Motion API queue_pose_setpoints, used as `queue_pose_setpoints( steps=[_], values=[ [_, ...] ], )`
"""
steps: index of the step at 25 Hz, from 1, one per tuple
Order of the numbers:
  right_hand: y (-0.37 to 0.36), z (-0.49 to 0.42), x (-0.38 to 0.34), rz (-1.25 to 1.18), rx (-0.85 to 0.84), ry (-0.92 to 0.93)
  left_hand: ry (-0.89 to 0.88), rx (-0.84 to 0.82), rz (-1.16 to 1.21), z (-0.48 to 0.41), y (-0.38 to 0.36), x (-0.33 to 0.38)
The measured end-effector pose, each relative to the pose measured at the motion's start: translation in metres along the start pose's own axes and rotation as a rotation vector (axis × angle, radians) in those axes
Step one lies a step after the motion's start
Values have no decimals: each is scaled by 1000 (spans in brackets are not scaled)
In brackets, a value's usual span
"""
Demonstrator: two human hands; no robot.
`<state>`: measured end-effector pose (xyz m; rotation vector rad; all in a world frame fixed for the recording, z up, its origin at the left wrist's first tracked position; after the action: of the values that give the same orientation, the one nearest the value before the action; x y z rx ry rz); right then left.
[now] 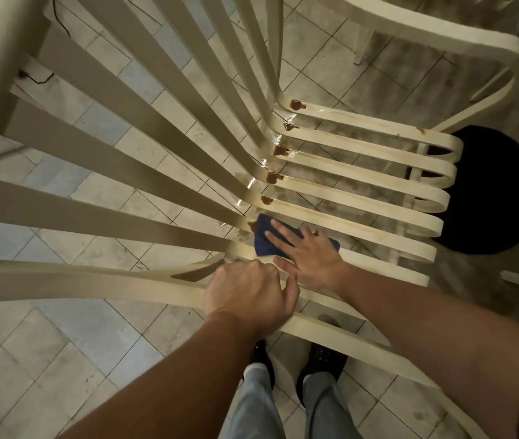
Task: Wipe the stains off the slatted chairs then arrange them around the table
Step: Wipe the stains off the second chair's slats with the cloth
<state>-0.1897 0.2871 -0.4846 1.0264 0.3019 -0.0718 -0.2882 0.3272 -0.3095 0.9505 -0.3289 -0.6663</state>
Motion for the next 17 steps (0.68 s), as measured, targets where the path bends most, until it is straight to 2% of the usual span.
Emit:
queue_pose_setpoints(
  steps=[7,10,13,17],
  values=[
    [-27,107,53,4,103,-18,-10,3,53,2,3,-1],
    [-30,141,67,-12,85,-21,-12,17,61,3,5,-2],
    [-25,135,64,-46,61,-22,-11,-4,80,2,4,-2],
    [-11,81,45,-65,13,2,-13,-1,62,1,4,0]
  ],
)
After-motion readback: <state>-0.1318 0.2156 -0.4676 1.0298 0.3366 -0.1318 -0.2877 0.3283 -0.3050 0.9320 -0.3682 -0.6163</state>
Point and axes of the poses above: each hand's wrist, its own z-axis away from the middle knuckle, its own y-axis out of the back of the hand, x = y × z, the point moved 7 cm from there along -z, towards the middle knuckle, and after that the axes turned 9 degrees about y, right-handed, at the moved point
